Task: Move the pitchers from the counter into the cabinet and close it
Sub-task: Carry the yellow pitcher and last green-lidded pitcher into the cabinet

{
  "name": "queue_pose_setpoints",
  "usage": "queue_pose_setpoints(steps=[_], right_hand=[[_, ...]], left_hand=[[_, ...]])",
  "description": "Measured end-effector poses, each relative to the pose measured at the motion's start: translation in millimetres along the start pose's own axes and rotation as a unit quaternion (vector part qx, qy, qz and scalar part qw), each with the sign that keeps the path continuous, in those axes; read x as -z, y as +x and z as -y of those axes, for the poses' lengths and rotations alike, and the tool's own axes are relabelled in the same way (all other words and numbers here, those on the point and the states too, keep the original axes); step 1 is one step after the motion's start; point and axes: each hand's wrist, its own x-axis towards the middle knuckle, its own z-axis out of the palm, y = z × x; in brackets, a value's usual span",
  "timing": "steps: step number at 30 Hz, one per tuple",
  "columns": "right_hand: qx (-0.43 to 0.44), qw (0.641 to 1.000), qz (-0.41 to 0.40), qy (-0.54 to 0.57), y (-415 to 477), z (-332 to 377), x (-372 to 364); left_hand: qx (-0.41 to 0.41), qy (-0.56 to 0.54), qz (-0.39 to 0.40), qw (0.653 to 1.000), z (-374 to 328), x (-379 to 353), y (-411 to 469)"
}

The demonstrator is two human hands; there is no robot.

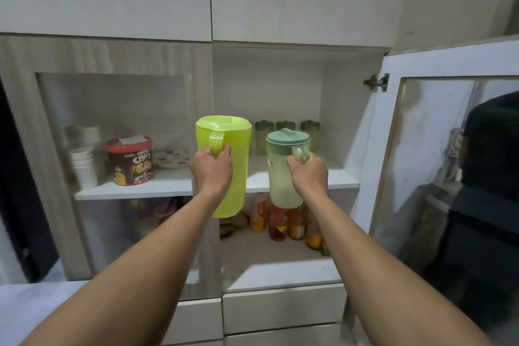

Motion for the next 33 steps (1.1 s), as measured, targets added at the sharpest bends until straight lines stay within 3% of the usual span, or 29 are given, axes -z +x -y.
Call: queue_pose_setpoints(steps=[18, 27, 33], right_hand=[[-0.012, 0.997, -0.073, 0.000, 150, -41, -39], [-0.031, 0.998, -0.054, 0.016, 213, -65, -82], [-0.042, 0.998, -0.031, 0.021, 266, -93, -114]], left_hand=[[0.022, -0.036, 0.039, 0.998, 44, -158, 115], [0.019, -0.016, 0.051, 0.998, 89, -211, 164], [0.025, 0.019, 0.010, 0.999, 112, -246, 194]])
